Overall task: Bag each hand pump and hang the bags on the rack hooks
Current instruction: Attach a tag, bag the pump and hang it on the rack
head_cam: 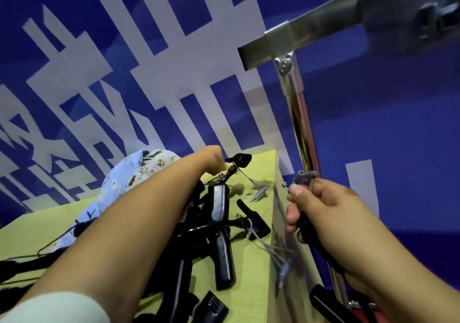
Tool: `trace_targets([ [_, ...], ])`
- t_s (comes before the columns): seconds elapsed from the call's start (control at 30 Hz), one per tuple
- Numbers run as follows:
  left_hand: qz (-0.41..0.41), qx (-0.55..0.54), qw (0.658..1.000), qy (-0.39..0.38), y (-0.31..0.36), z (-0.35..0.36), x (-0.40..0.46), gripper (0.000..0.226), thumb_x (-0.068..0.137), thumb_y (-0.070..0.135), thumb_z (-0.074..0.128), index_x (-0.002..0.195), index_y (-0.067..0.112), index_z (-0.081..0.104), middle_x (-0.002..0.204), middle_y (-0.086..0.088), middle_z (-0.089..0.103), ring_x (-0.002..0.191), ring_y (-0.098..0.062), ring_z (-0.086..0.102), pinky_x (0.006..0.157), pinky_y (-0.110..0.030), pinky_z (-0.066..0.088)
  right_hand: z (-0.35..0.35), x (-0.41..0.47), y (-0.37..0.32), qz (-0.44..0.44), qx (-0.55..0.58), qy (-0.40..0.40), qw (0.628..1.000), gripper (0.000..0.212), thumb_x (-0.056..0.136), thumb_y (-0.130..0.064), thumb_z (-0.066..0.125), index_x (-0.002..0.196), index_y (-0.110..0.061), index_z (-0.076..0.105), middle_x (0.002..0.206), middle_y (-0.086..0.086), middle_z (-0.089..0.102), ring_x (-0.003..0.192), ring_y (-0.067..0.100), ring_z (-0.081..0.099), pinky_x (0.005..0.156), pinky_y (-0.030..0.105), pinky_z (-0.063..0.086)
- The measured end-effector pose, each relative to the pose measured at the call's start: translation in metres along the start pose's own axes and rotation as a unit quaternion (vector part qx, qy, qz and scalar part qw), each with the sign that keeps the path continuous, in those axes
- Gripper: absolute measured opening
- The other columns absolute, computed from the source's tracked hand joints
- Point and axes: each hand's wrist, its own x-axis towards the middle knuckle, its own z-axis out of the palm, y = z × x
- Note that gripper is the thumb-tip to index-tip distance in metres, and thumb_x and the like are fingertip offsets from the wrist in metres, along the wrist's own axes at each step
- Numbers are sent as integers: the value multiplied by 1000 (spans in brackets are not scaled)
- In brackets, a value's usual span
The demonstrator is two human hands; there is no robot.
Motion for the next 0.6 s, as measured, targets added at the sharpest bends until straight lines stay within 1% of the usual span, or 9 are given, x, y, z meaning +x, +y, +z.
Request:
trace_targets([
  [0.07,10,50,999,-13,5,7,9,7,90,13,52,90,6,54,87,-10,52,78,-25,47,63,-30,37,-1,4,0,-8,12,1,1000,23,96,-19,46,82,-4,56,46,-3,59,41,3,55,42,13,42],
  [0.13,19,75,997,-27,7,11,14,11,91,11,52,96,3,58,90,-11,52,77,-25,48,58,-28,38,-2,5,1,-15,9,0,1000,24,96,-21,46,78,-7,57,48,-4,60,43,3,56,44,14,42],
  [0.23,22,78,996,-38,8,15,20,24,93,12,54,110,-3,61,89,-11,54,71,-23,51,49,-23,37,-3,5,3,-17,11,-5,1000,25,96,-21,45,77,-10,57,48,-5,61,43,2,56,44,12,41],
  [0.3,20,76,996,-41,8,18,24,24,92,9,53,111,-3,61,90,-12,55,75,-24,53,51,-23,40,-3,6,4,-11,21,-7,1000,24,97,-18,45,77,-11,56,47,-5,60,42,2,56,43,11,42],
  [0.37,14,78,996,-35,8,20,26,23,91,5,52,111,-2,61,89,-11,55,78,-24,53,60,-26,44,-4,7,5,-7,23,-6,1000,25,97,-18,45,76,-11,56,46,-4,60,42,3,56,44,13,43],
  [0.4,13,83,996,-33,8,21,26,21,91,4,51,109,-2,61,86,-10,55,75,-23,53,62,-27,44,-4,7,6,-6,21,-5,1000,25,97,-19,45,76,-11,57,47,-5,60,43,2,56,48,16,44],
  [0.5,11,96,995,-28,7,21,26,12,91,5,52,100,4,59,71,-5,48,64,-18,49,63,-26,43,-4,7,7,-6,16,-2,1000,25,96,-21,46,76,-12,57,49,-5,61,45,2,57,57,22,41],
  [0.53,11,96,995,-30,7,21,27,10,91,6,53,98,5,59,70,-4,48,66,-18,49,65,-27,42,-4,7,7,-4,22,-3,1000,24,96,-21,46,77,-12,57,49,-5,61,45,3,57,57,22,40],
  [0.6,0,100,994,-39,5,21,27,1,90,8,56,90,7,57,78,-7,52,72,-20,50,67,-26,41,-3,6,6,-1,28,-5,1000,23,96,-21,46,78,-12,56,48,-4,60,44,3,57,56,21,40],
])
